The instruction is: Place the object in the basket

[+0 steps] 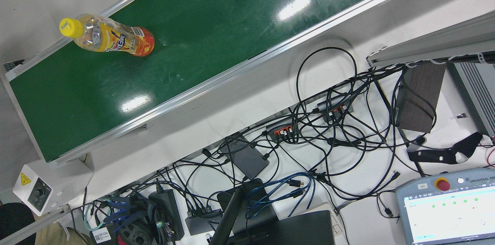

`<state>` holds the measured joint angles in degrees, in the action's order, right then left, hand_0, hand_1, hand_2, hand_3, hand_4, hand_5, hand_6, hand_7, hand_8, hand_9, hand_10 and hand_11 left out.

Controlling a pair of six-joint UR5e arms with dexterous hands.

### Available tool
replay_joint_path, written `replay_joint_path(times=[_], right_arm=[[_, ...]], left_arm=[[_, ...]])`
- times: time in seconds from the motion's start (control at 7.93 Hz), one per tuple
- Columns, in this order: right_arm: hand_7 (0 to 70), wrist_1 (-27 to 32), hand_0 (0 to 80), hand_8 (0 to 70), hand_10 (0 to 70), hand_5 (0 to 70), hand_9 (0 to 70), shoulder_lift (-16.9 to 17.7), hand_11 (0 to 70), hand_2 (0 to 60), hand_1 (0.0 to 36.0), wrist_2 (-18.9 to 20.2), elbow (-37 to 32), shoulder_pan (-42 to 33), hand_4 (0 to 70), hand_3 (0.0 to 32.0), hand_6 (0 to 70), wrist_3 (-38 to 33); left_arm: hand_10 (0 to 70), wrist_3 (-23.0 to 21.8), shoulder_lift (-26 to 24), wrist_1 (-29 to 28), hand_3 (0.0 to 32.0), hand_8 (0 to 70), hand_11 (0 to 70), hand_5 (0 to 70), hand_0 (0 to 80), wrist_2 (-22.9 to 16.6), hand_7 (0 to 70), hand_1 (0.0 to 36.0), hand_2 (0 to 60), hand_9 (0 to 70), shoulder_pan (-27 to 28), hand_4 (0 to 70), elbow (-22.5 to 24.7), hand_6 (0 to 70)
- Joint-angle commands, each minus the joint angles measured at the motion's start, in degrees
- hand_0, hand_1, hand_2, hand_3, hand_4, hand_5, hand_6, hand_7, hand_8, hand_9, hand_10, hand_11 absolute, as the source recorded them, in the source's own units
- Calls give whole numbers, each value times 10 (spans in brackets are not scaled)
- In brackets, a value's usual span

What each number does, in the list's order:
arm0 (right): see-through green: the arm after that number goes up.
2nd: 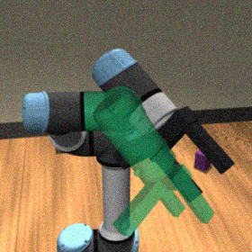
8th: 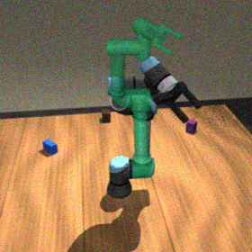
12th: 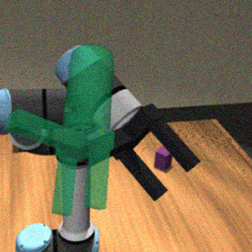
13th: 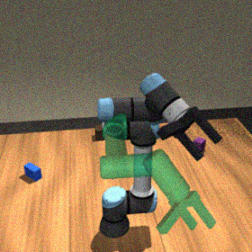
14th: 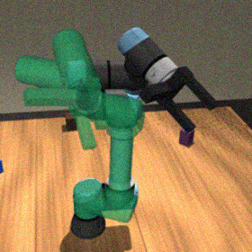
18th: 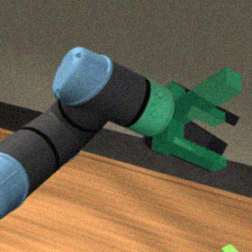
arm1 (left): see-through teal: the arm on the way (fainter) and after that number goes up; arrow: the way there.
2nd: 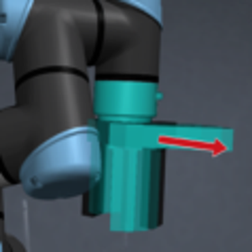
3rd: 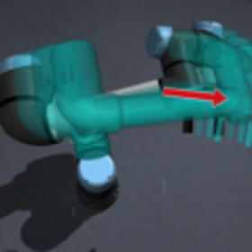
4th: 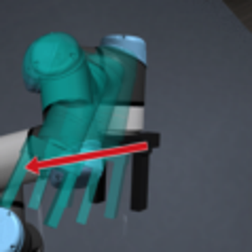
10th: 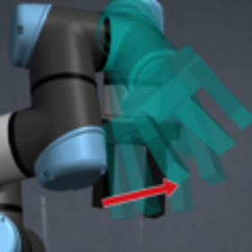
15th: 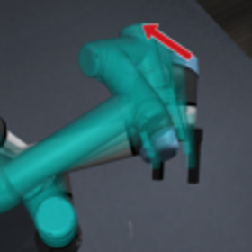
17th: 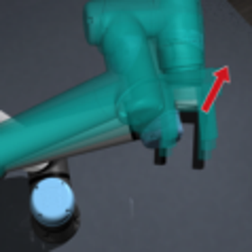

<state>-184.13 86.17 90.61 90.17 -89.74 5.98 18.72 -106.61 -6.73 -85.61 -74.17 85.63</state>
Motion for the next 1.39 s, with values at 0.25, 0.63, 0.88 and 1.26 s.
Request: replay_joint_path(times=[0.25, 0.63, 0.88, 1.26], right_arm=[[0, 0, 0, 0, 0, 0, 0, 0, 0, 0, 0, 0, 0, 0, 0, 0, 0, 0], [0, 0, 0, 0, 0, 0, 0, 0, 0, 0, 0, 0, 0, 0, 0, 0, 0, 0], [0, 0, 0, 0, 0, 0, 0, 0, 0, 0, 0, 0, 0, 0, 0, 0, 0, 0], [0, 0, 0, 0, 0, 0, 0, 0, 0, 0, 0, 0, 0, 0, 0, 0, 0, 0]], left_arm=[[0, 0, 0, 1, 0, 45, 8, 163, 566, 0, 22, 69, 0, 59, 0, 129, 2, 0], [1, 0, 0, 1, 0, 44, 13, 168, 566, -1, 21, 70, 0, 57, 1, 130, 2, 0], [2, 0, 0, 2, 0, 45, 17, 181, 569, -1, 20, 71, 0, 59, 1, 135, 3, 0], [0, 0, 0, 2, 0, 42, 9, 174, 570, -1, 18, 74, 0, 55, 1, 132, 5, 0]])
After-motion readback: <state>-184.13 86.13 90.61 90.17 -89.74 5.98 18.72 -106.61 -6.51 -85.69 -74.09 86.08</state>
